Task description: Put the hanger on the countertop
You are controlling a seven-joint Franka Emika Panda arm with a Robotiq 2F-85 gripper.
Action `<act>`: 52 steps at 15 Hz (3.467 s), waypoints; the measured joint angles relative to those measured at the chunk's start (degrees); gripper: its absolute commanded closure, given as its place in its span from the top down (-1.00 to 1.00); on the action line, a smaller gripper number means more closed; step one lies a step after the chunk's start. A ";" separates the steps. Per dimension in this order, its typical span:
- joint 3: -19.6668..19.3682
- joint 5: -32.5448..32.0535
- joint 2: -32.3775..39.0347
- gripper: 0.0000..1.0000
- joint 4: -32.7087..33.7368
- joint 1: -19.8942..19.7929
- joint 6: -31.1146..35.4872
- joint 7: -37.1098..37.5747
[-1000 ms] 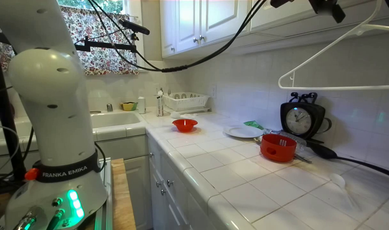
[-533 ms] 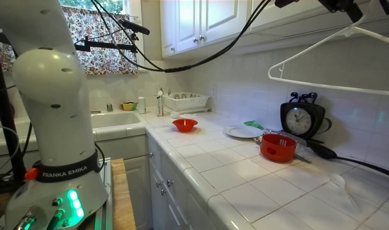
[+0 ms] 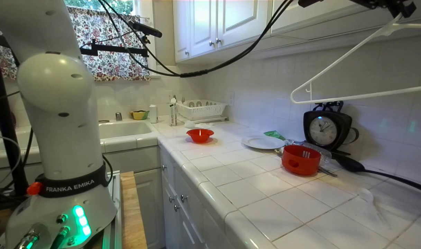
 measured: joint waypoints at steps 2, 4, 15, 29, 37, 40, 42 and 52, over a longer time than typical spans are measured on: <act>-0.31 0.01 0.01 -0.87 0.17 0.24 0.00 -0.11; -0.29 0.01 -0.03 -0.87 0.17 0.30 0.14 -0.11; 6.85 -5.59 -6.21 -0.87 -4.46 -6.79 1.66 7.66; 21.49 -20.74 -12.20 -0.87 -10.73 -25.20 -6.22 27.37; 23.44 -21.13 -12.48 -0.87 -12.16 -26.03 1.64 32.82; 24.74 -21.13 -12.53 -0.87 -12.48 -26.16 2.82 34.15; 26.39 -22.09 -12.64 -0.87 -12.59 -28.22 1.23 34.84; 31.78 -31.80 -11.42 -0.87 -13.43 -28.02 -23.80 37.04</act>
